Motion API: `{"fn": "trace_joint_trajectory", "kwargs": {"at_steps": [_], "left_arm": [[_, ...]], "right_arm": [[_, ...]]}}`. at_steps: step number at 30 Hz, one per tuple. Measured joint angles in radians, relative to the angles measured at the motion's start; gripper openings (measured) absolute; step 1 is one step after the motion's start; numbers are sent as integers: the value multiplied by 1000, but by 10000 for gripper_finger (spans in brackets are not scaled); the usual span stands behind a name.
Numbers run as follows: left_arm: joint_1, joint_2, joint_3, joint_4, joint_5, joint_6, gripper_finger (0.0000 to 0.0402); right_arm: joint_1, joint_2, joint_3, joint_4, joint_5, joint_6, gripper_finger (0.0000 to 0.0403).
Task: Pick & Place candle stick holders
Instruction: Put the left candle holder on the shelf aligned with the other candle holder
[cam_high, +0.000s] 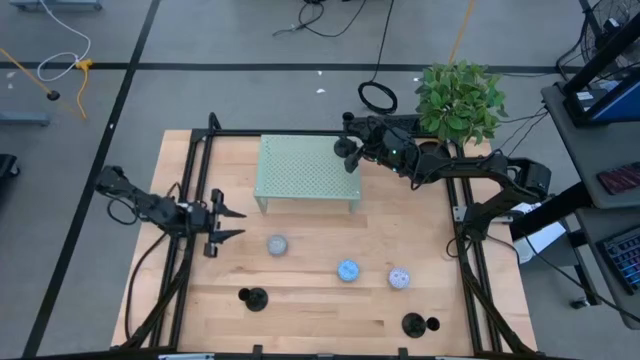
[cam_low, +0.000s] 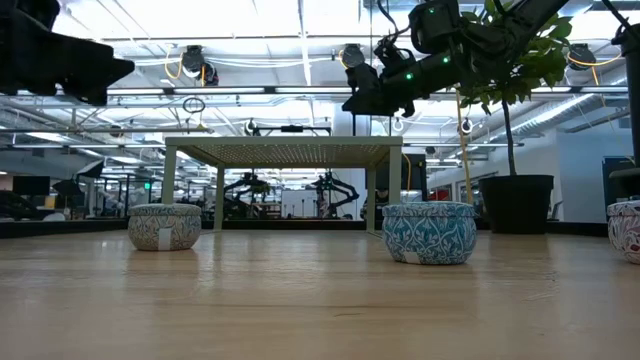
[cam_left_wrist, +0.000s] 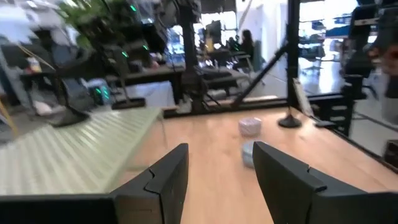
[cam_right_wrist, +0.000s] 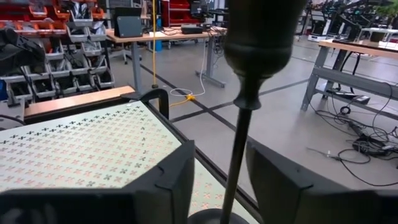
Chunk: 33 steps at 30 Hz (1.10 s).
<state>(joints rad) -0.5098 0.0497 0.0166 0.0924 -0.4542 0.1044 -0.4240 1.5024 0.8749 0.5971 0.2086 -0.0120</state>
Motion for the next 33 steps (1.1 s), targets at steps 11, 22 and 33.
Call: {"fn": "trace_joint_trajectory", "kwargs": {"at_steps": [11,22,33], "left_arm": [[0,169,0,-24,375,-238,186],[-63,415,0,84,429,-323,186],[-149,698,0,371,399,-320,186]], "right_arm": [[20,-1,0,-57,0,-1,227],[54,-1,0,-79,3,0,244],[60,-1,0,-79,7,0,245]]}}
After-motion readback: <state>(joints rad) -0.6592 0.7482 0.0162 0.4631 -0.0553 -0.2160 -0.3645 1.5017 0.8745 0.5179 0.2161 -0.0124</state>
